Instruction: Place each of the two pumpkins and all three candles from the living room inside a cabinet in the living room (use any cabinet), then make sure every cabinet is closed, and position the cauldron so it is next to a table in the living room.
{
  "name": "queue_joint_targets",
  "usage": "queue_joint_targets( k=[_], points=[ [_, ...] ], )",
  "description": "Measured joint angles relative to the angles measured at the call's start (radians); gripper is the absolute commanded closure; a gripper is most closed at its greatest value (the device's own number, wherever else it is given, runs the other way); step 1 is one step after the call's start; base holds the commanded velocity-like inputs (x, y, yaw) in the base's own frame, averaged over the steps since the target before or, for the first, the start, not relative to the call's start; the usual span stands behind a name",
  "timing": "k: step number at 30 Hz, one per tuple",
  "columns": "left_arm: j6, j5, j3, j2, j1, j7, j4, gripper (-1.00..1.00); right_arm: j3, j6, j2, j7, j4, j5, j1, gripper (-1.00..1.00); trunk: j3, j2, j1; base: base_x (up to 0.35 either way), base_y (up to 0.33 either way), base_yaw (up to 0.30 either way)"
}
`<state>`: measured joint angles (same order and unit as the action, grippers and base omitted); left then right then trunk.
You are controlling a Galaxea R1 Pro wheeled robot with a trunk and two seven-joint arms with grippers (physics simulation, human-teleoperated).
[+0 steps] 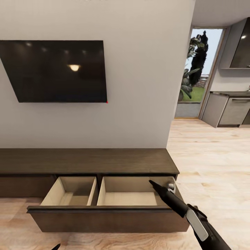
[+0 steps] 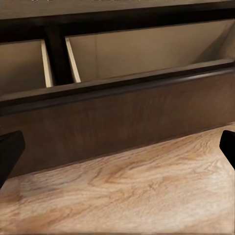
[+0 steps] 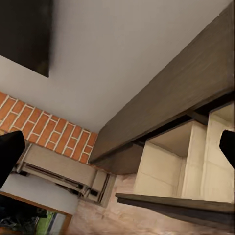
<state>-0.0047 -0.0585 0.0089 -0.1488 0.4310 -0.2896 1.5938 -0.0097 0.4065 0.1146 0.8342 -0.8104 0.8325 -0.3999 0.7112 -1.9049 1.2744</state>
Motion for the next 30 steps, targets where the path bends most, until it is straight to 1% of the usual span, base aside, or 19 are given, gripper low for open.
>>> queue_joint_targets(
  k=[1, 3, 4, 6, 8, 9, 10, 11, 12, 13, 15, 17, 18, 20, 21, 22, 24, 27, 30],
  points=[
    [0.001, 0.0, 0.001, 0.0, 0.0, 0.0, 0.0, -1.0, -0.002, 0.001, 0.003, -0.001, 0.0, -0.011, 0.019, -1.0, -0.003, 0.007, -0.004, 0.0, 0.0, 0.0],
    [0.004, 0.0, 0.002, 0.0, 0.0, 0.001, 0.0, -1.0, -0.003, 0.002, 0.011, -0.001, -0.001, -0.018, 0.037, -1.0, -0.009, 0.021, -0.012, 0.0, 0.0, 0.0],
    [0.007, 0.0, 0.003, 0.0, 0.0, 0.003, 0.0, -1.0, -0.004, 0.002, 0.021, 0.0, -0.001, -0.021, 0.051, -1.0, -0.013, 0.028, -0.015, 0.0, 0.0, 0.0],
    [0.015, 0.0, 0.006, 0.0, 0.0, 0.005, 0.0, -1.0, -0.004, 0.002, 0.034, 0.002, -0.001, -0.023, 0.062, -1.0, -0.019, 0.042, -0.023, 0.0, 0.0, 0.0],
    [0.022, 0.0, 0.017, -0.001, 0.0, 0.005, 0.0, -1.0, -0.004, 0.002, 0.04, 0.003, -0.001, -0.027, 0.067, -1.0, -0.025, 0.056, -0.031, 0.0, 0.0, 0.0],
    [0.029, 0.0, 0.042, -0.001, -0.001, 0.006, -0.001, -1.0, -0.003, -0.001, 0.043, 0.004, -0.001, -0.031, 0.07, -1.0, -0.028, 0.063, -0.035, 0.0, 0.0, 0.0],
    [0.033, 0.0, 0.06, -0.001, -0.001, 0.006, -0.001, -1.0, -0.003, -0.003, 0.044, 0.004, -0.001, -0.033, 0.072, -1.0, -0.031, 0.07, -0.038, 0.0, 0.0, 0.0],
    [0.039, 0.0, 0.094, -0.002, -0.001, 0.006, -0.001, -1.0, -0.001, -0.006, 0.046, 0.003, -0.001, -0.039, 0.077, -1.0, -0.035, 0.077, -0.042, 0.0, 0.0, 0.0],
    [0.042, 0.0, 0.11, -0.002, -0.001, 0.006, -0.001, -1.0, -0.001, -0.007, 0.047, 0.003, -0.001, -0.044, 0.081, -1.0, -0.038, 0.084, -0.046, 0.0, 0.0, 0.0],
    [0.045, 0.0, 0.134, -0.003, -0.001, 0.006, -0.001, -1.0, 0.0, -0.01, 0.049, 0.005, -0.001, -0.061, 0.088, -1.0, -0.041, 0.091, -0.05, 0.0, 0.0, 0.0],
    [0.047, 0.0, 0.151, -0.005, -0.001, 0.005, -0.001, -1.0, 0.0, -0.012, 0.05, 0.008, -0.001, -0.079, 0.093, -1.0, -0.047, 0.105, -0.058, 0.0, 0.0, 0.0],
    [0.049, -0.002, 0.18, -0.008, -0.001, 0.004, -0.002, -1.0, 0.0, -0.015, 0.049, 0.012, 0.0, -0.097, 0.098, -1.0, -0.053, 0.119, -0.065, 0.0, 0.0, 0.0],
    [0.049, -0.005, 0.21, -0.009, -0.001, 0.001, -0.002, -1.0, 0.001, -0.017, 0.049, 0.013, 0.0, -0.105, 0.103, -1.0, -0.056, 0.126, -0.069, 0.0, 0.0, 0.0],
    [0.05, -0.007, 0.243, -0.008, -0.001, -0.001, -0.003, -1.0, 0.001, -0.018, 0.049, 0.014, 0.002, -0.109, 0.111, -1.0, -0.063, 0.14, -0.077, 0.0, 0.0, 0.0],
    [0.05, -0.008, 0.268, -0.007, -0.001, -0.003, -0.005, -1.0, 0.001, -0.018, 0.049, 0.013, 0.004, -0.112, 0.117, -1.0, -0.066, 0.147, -0.081, 0.0, 0.0, 0.0],
    [0.047, -0.007, 0.284, -0.006, -0.001, -0.006, -0.007, -1.0, 0.001, -0.019, 0.049, 0.011, 0.006, -0.114, 0.121, -1.0, -0.069, 0.154, -0.084, 0.0, 0.0, 0.0],
    [0.045, -0.005, 0.296, -0.005, -0.002, -0.01, -0.012, -1.0, 0.001, -0.019, 0.049, 0.009, 0.008, -0.116, 0.124, -1.0, -0.075, 0.168, -0.092, 0.0, 0.0, 0.0],
    [0.042, -0.007, 0.31, -0.006, -0.005, -0.011, -0.057, -1.0, 0.002, -0.023, 0.049, 0.006, 0.009, -0.119, 0.132, -1.0, -0.085, 0.189, -0.104, 0.0, 0.0, 0.0],
    [0.046, -0.004, 0.317, -0.005, -0.011, -0.009, -0.11, -1.0, 0.001, -0.051, 0.049, 0.003, 0.009, -0.119, 0.149, -1.0, -0.094, 0.21, -0.115, 0.0, 0.0, 0.0]
  ],
)
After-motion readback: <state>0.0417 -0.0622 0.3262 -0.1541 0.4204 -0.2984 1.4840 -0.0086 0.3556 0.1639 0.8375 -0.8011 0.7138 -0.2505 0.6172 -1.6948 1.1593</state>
